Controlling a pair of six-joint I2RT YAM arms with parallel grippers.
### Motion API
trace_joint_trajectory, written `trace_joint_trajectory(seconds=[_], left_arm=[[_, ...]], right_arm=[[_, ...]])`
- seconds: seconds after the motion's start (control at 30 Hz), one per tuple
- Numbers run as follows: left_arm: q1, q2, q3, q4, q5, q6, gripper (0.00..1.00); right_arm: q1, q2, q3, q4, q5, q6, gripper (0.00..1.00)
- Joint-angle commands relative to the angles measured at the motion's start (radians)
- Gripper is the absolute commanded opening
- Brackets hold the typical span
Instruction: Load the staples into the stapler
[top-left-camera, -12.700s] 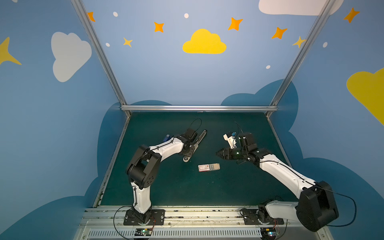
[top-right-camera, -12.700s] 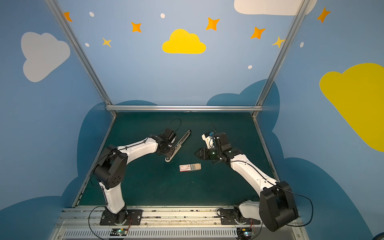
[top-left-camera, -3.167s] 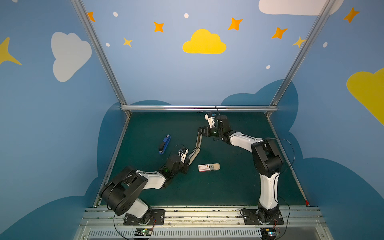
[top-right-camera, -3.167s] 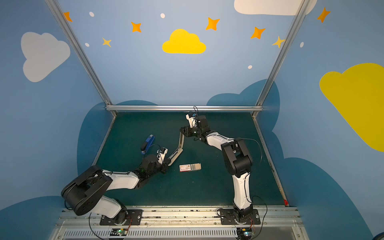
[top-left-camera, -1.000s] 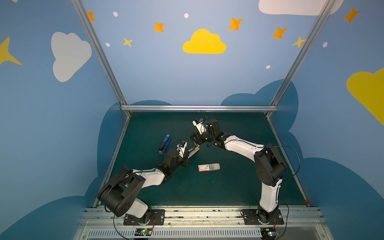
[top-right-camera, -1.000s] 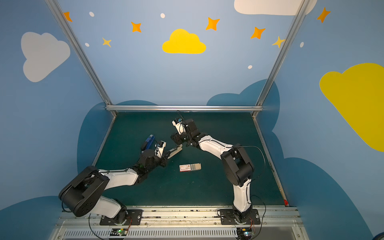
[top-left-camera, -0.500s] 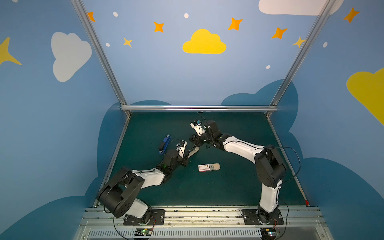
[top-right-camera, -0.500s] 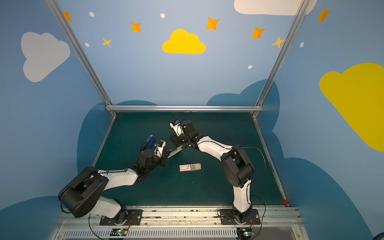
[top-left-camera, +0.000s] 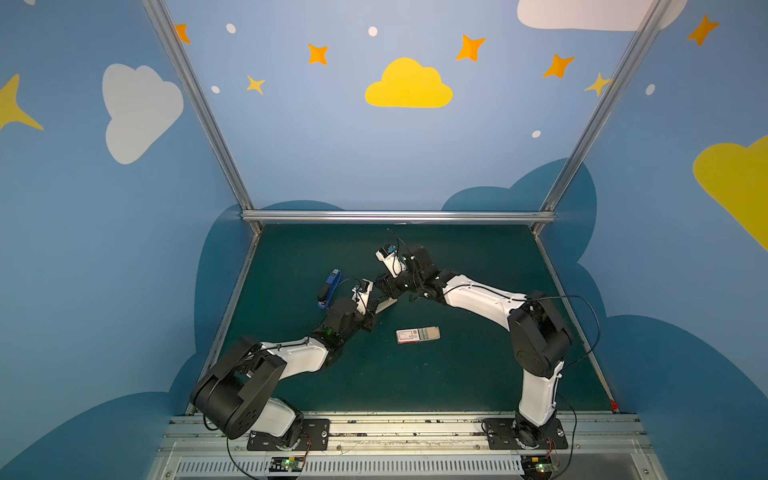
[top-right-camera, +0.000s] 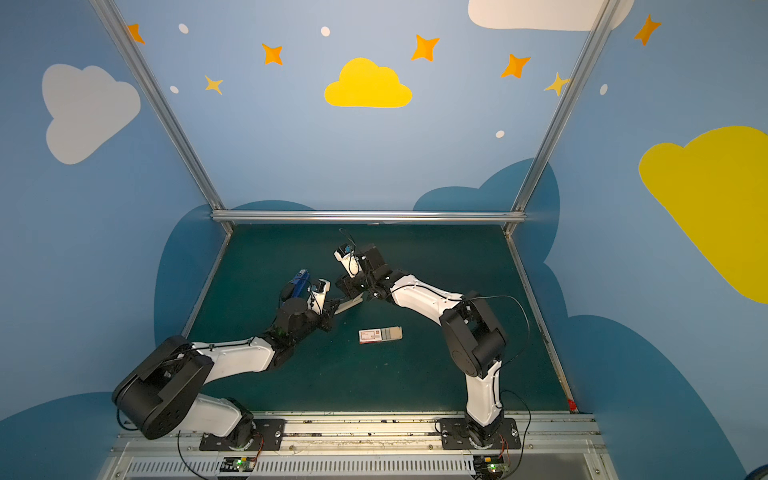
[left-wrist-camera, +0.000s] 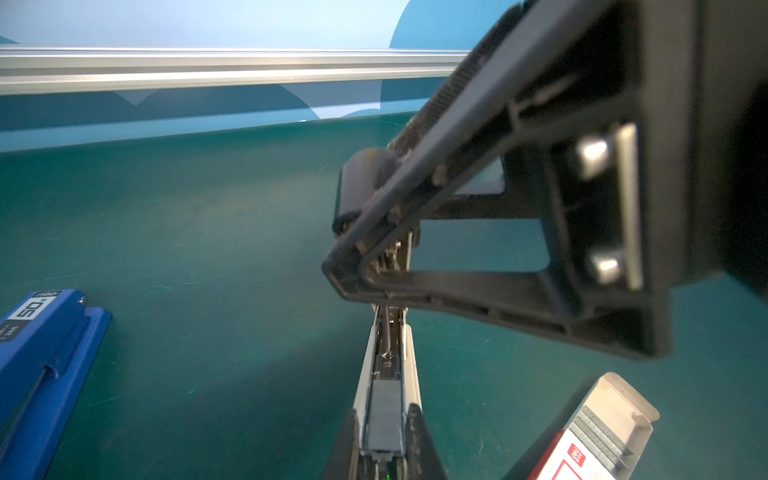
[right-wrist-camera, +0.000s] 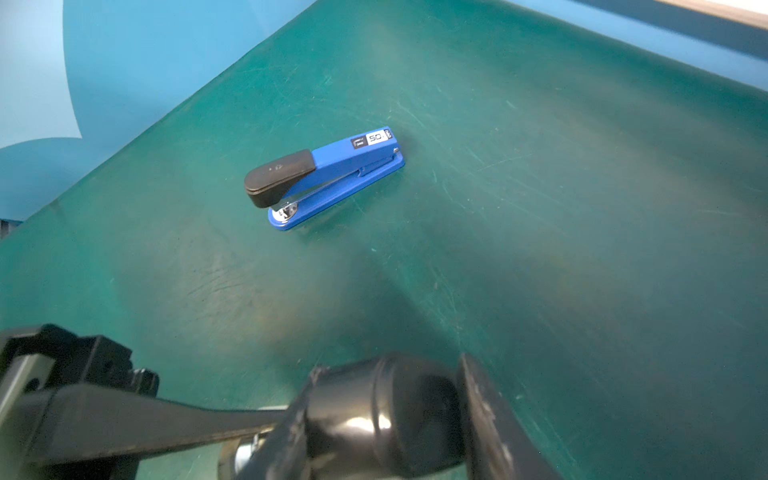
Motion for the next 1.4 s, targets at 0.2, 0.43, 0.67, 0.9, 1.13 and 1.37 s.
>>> trace_joint_trajectory(seconds=[0.2, 0.43, 0.67, 0.9, 1.13, 1.37], left_arm=[[-0.012, -0.004, 0.01, 0.022, 0.041, 0.009, 0.04], [-0.012, -0.004, 0.01, 0.023, 0.041, 0.011, 0.04], [-0.009, -0.007, 0.005, 0.021, 0.03, 0.01, 0.04], [-0.01, -0.006, -0.004, -0.011, -0.022, 0.02, 0.04], [-0.012, 0.04, 0.003, -0.01, -0.061, 0.023, 0.04], [-0.013, 0.122, 0.058, -0.058, -0.116, 0.029, 0.04]], right_arm=[[0.09, -0.028, 0.0, -0.084, -0.193, 0.123, 0.51], [0.09, -0.031, -0.002, -0.086, -0.175, 0.132, 0.57], [0.083, -0.038, -0.004, -0.097, -0.152, 0.15, 0.59], [0.032, -0.088, -0.074, -0.103, -0.116, 0.177, 0.61], [-0.044, -0.165, -0.174, -0.072, -0.101, 0.201, 0.61], [-0.102, -0.228, -0.253, -0.061, -0.087, 0.217, 0.61]])
